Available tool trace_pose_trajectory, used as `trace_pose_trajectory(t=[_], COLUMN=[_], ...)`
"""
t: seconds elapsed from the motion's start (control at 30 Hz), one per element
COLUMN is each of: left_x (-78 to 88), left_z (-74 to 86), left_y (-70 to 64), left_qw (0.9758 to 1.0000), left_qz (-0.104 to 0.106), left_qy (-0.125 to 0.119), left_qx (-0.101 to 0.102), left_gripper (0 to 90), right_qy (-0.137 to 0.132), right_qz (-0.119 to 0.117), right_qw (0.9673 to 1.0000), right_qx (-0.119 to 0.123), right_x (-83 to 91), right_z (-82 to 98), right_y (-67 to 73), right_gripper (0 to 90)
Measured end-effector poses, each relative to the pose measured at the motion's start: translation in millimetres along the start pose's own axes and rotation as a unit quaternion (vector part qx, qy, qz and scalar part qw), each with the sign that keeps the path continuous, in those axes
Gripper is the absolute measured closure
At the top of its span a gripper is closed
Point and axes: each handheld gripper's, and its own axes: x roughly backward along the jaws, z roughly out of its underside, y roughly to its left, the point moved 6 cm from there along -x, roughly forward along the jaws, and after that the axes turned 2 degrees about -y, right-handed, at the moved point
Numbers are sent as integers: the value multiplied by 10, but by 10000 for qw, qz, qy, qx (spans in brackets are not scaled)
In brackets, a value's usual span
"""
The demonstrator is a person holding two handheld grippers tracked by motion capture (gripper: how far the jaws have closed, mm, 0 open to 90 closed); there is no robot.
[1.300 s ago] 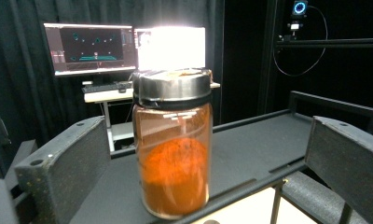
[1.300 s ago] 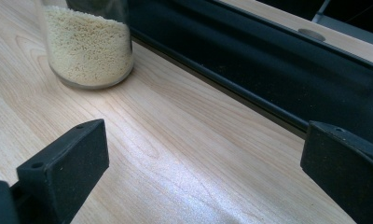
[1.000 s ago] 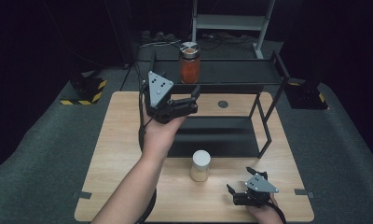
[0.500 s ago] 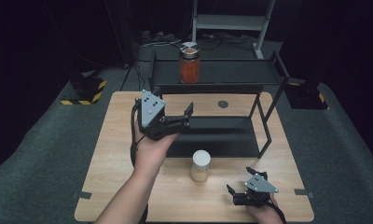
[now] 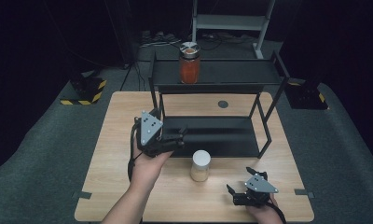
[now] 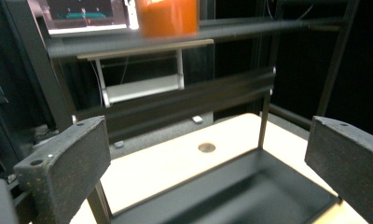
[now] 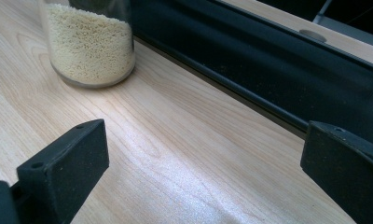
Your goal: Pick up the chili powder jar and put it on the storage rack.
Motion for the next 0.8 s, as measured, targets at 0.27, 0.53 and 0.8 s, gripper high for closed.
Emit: trace_pose_trajectory(t=[0.27,0.53,0.8], left_x=[49,126,188], left_z=[359,708,1163], left_y=[39,82,75], left_qw=[9995,9980,9946], left_qz=[48,98,156], left_qy=[294,613,1018], left_qx=[63,120,105], left_gripper=[3,3,3], right_qy=[10,10,28], right_qz=[6,15,31], right_qw=[10000,10000,10000], right_qx=[19,34,56], right_x=[-1,-2,-4], right_z=[-3,-3,-7], right_y=[7,11,20], right_gripper=[0,0,0])
